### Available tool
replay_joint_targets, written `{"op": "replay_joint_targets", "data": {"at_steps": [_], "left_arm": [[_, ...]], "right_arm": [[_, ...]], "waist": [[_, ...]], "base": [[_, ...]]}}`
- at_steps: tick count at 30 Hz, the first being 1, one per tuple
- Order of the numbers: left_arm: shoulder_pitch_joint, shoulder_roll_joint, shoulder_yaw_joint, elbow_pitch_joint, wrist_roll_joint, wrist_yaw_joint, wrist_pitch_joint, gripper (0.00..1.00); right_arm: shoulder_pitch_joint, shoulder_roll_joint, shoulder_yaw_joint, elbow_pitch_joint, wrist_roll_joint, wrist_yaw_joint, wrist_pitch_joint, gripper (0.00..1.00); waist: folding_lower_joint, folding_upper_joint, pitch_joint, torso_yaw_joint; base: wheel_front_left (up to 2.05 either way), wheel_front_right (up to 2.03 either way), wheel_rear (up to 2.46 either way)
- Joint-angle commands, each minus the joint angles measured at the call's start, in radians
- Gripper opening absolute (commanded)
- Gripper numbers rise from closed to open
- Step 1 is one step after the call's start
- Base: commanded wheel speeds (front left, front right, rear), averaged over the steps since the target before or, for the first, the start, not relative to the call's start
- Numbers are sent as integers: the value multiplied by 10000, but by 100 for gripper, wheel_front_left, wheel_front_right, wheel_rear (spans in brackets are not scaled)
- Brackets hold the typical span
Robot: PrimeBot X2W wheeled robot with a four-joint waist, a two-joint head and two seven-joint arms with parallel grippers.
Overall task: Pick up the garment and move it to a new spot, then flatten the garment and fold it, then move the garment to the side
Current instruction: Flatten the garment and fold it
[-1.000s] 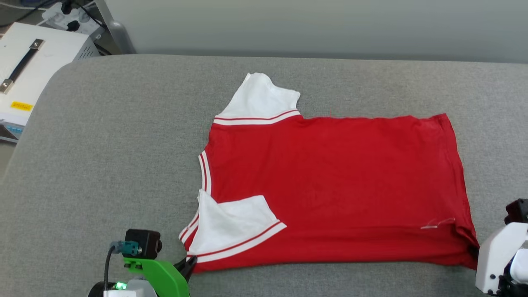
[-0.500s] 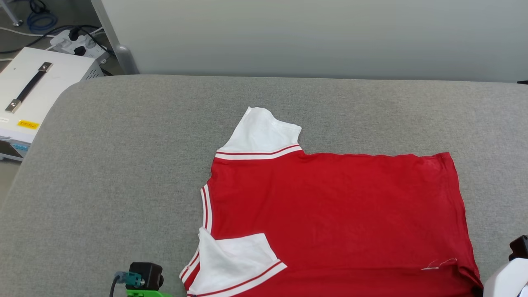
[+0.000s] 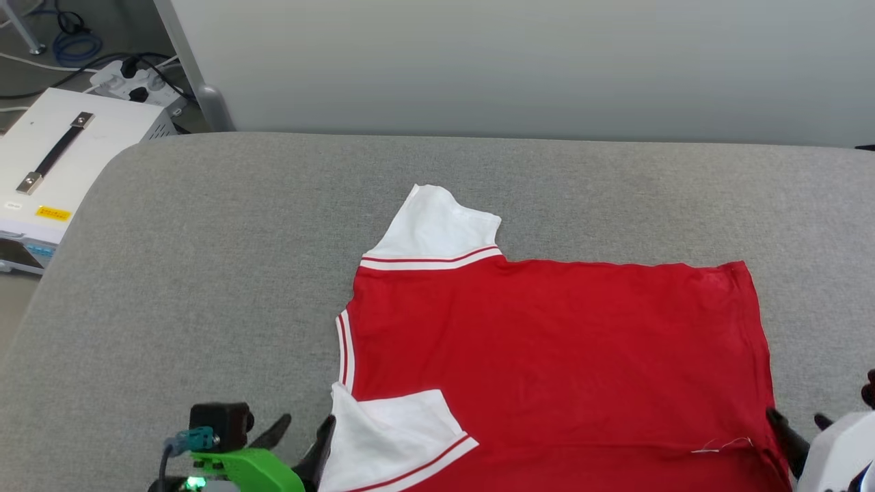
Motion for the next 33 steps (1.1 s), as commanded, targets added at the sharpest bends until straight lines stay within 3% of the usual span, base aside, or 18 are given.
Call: {"op": "replay_joint_targets", "data": {"at_steps": [1, 9, 15, 26, 31, 33], "left_arm": [[-279, -38, 154, -26, 258, -101, -388, 100], [-454, -425, 1112, -336, 1232, -450, -1605, 100], [121, -1355, 2981, -847, 2695, -706, -1648, 100], [883, -3138, 5147, -743, 4898, -2217, -1651, 100], [460, -3584, 5511, -238, 5484, -2966, -1651, 100], [174, -3494, 5316, 94, 5722, -3286, -1651, 100]], "right_arm": [[-297, -133, 142, -182, 143, -9, -502, 100], [-754, -471, 644, -792, -56, -9, -3542, 100], [-738, -423, 1019, -915, -303, -9, -5212, 100], [-694, 82, 1520, -916, -476, -9, -6869, 100], [-790, 279, 1509, -883, -444, -9, -7073, 100], [-932, 295, 1645, -909, -492, -9, -7052, 100]], "waist": [[0, 0, -90, 27], [0, 0, -192, 89], [0, 0, -120, 70], [0, 0, 313, -201], [0, 0, 767, -359], [0, 0, 1025, -515]], "base": [[0, 0, 0], [0, 0, 0], [0, 0, 0], [0, 0, 0], [0, 0, 0], [0, 0, 0]]}}
